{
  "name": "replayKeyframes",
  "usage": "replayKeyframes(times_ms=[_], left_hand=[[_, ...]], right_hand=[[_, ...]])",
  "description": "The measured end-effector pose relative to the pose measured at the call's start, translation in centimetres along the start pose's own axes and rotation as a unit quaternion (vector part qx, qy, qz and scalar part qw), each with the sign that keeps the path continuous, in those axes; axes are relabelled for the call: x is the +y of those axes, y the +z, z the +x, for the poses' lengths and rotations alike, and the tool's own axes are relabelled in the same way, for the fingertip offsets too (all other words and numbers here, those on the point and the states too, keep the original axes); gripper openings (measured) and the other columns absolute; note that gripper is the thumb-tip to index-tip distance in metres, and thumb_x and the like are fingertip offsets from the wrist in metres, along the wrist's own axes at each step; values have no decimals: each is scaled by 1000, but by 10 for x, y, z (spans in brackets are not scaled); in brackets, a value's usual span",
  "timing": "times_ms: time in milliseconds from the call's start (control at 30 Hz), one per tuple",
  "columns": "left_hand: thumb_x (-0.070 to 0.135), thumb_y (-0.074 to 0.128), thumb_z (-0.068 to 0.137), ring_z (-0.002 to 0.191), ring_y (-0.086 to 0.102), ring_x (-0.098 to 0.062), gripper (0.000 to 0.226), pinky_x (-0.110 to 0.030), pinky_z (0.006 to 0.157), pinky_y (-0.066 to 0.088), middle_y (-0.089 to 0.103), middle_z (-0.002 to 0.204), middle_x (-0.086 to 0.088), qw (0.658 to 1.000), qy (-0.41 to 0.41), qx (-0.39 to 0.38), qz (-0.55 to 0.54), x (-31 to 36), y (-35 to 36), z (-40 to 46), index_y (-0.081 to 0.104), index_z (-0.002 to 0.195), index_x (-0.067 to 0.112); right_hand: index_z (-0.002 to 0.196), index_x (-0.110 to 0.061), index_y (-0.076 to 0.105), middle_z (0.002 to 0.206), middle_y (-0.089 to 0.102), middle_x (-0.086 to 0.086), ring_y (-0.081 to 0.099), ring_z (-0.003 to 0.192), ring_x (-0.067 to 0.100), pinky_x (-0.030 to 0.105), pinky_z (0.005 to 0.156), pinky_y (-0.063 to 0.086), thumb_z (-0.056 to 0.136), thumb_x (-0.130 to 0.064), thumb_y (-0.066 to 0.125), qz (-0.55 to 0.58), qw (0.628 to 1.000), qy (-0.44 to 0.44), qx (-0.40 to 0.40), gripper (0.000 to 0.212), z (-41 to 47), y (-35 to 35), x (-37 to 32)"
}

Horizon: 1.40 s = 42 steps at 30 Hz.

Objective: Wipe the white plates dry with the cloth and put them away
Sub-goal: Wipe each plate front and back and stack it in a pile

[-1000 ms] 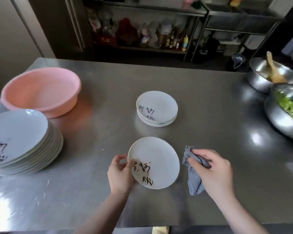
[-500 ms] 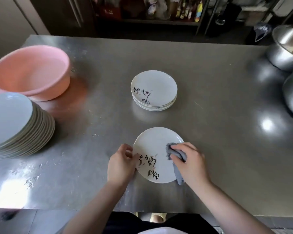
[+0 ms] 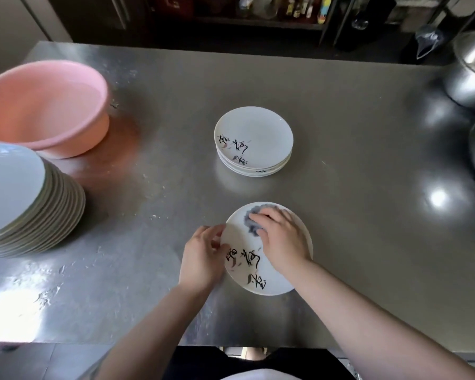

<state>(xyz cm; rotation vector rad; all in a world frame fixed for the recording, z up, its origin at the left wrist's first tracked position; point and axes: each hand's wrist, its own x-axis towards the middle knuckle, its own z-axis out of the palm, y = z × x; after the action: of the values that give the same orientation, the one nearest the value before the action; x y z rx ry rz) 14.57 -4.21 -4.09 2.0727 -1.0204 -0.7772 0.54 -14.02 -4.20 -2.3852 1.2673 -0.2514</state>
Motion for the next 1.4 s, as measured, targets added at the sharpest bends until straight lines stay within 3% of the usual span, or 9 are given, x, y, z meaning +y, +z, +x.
replayKeyframes(times_ms=[267,500,633,733,800,933,1067,1233,1400], left_hand=[[-1,60,86,79,62,-6,37,-1,68,39,62,93,6,999,-20,23,-23,-5,4,3,73,112,21],[-3,54,83,79,61,-5,40,-7,64,41,64,93,5,999,-30,13,-4,1,1,4,72,105,27],[-3,55,74,75,64,-10,39,-7,57,42,65,79,11,998,-55,-18,12,7,-7,17,67,95,28],[-3,58,71,70,62,-6,40,-5,52,40,63,74,13,996,-68,-56,34,9,-12,23,65,98,25],[-2,60,72,67,62,-9,37,-13,55,47,63,74,10,993,-75,-75,50,8,-15,23,61,100,22],[-4,62,72,70,66,-26,35,-39,67,57,65,77,1,989,-97,-98,49,2,-19,17,56,100,16],[15,73,72,68,60,-9,29,-23,57,45,61,73,12,985,-57,-116,116,7,-17,32,58,95,24],[26,66,86,82,62,-21,5,-24,64,38,63,77,5,991,-20,-85,103,28,-3,63,71,87,25],[17,66,83,72,65,-30,11,-32,63,50,67,71,-6,989,-82,-77,91,14,-6,51,63,75,9]], right_hand=[[99,-23,74,104,65,-10,56,93,20,33,73,51,79,0,58,43,977,-181,-107,34,-53,-14,11],[90,-20,77,96,69,-10,62,92,24,36,69,56,69,11,65,8,999,-37,9,40,-49,-27,28],[90,-15,76,96,70,-3,63,90,29,34,77,54,68,10,69,54,994,-61,71,34,-20,-17,8],[98,-16,74,103,67,-3,58,100,23,32,80,50,76,-2,70,66,994,-81,36,27,5,-3,-15],[97,-18,73,103,65,-4,56,101,21,34,76,51,79,-8,69,40,995,-94,7,21,11,5,-19],[88,-14,73,97,65,0,59,93,25,30,63,50,73,-2,73,12,997,-4,75,19,17,-3,10],[86,-15,74,95,67,-1,60,89,27,30,61,49,68,0,75,12,996,9,84,24,11,-3,12],[91,-17,74,100,66,-4,56,96,23,36,69,53,74,-2,72,45,997,-27,49,23,13,3,4],[80,-14,74,89,66,0,56,90,19,18,62,39,62,5,76,25,993,12,113,26,14,-7,17]])
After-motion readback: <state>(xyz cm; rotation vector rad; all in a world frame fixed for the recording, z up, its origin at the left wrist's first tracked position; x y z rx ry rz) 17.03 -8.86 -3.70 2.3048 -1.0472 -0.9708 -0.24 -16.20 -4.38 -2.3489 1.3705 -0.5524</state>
